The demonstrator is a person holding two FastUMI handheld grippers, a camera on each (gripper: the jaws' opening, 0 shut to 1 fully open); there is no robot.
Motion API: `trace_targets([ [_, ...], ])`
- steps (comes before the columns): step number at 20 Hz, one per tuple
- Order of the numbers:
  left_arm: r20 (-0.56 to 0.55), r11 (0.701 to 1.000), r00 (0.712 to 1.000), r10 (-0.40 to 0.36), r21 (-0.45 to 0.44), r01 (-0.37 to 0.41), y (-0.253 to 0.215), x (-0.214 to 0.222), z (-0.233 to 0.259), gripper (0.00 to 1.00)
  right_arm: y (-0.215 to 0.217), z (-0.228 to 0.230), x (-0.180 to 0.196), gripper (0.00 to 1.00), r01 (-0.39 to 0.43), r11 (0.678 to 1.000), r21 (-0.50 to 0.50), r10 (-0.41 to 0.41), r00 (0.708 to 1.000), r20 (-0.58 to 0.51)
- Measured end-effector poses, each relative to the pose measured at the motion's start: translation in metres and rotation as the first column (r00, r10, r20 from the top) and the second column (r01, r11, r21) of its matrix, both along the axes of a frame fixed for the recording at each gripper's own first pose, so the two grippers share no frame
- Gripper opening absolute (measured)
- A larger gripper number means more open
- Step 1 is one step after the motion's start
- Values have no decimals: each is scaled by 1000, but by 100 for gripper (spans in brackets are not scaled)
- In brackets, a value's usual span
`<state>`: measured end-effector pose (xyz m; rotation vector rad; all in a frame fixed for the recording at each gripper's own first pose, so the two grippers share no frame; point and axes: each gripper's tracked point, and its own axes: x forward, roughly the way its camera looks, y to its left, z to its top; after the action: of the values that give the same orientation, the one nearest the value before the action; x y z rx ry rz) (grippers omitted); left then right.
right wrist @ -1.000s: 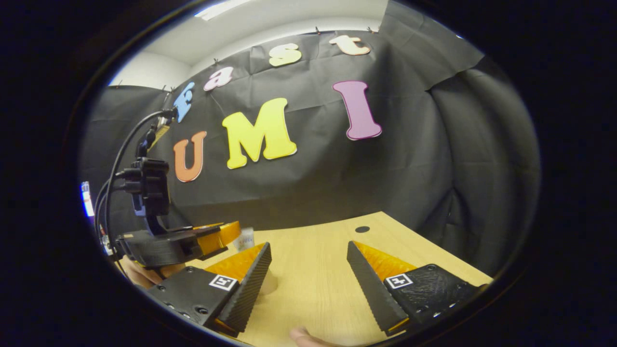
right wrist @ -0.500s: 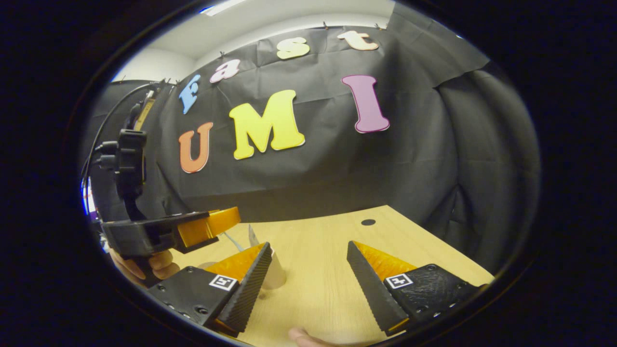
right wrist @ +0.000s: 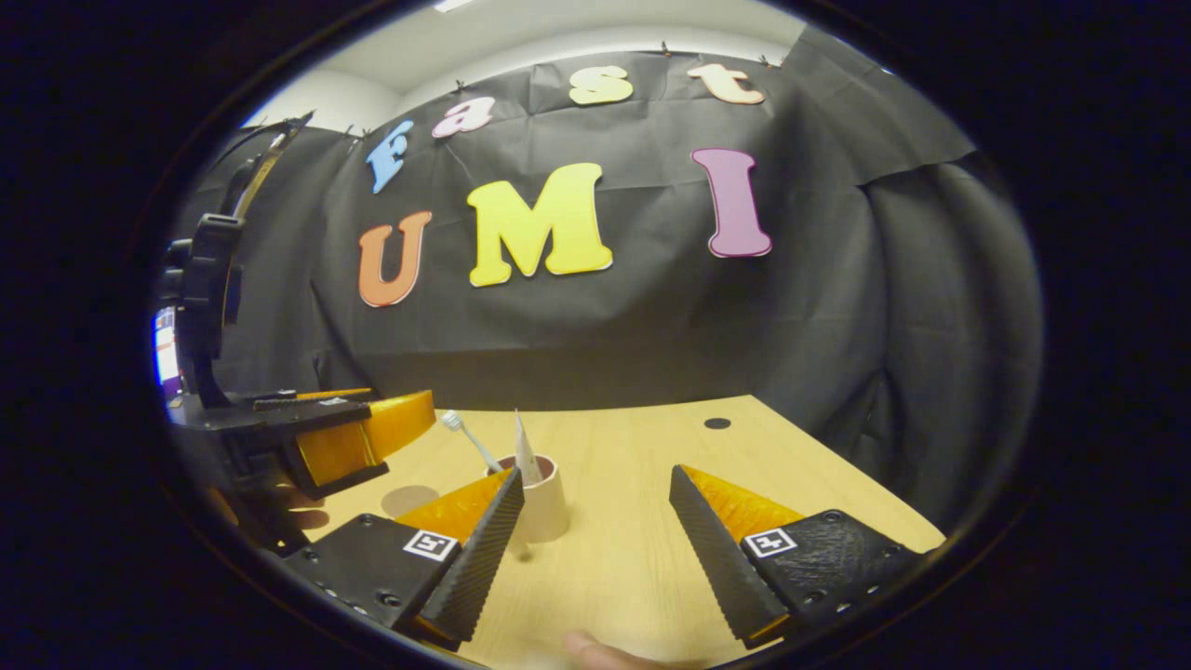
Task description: Put the toothbrush and toothpaste on the desktop into the cup, then pick up the cup and place it on the coaster on the desktop.
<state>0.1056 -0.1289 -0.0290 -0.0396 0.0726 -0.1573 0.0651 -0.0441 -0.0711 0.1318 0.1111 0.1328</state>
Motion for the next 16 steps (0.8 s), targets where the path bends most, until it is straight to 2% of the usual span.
trace_targets([
  [1,-3,1000,1000,2,8,-2,5,-6,-1,100,2,0,0,96,6,1000,-11,-6,1000,1],
  [2,9,1000,1000,19,13,-19,15,-10,1,95,1,0,0,92,20,999,-24,-20,1000,-2],
  [3,24,999,999,37,14,-37,24,-13,4,95,2,0,0,96,23,999,-36,-23,1000,-8],
  [9,69,998,995,66,13,-67,55,-39,9,94,34,4,3,95,-42,997,-65,37,997,-74],
  [16,69,997,995,74,-8,-73,71,-53,7,94,61,-1,37,96,-67,989,-134,42,983,-181],
])
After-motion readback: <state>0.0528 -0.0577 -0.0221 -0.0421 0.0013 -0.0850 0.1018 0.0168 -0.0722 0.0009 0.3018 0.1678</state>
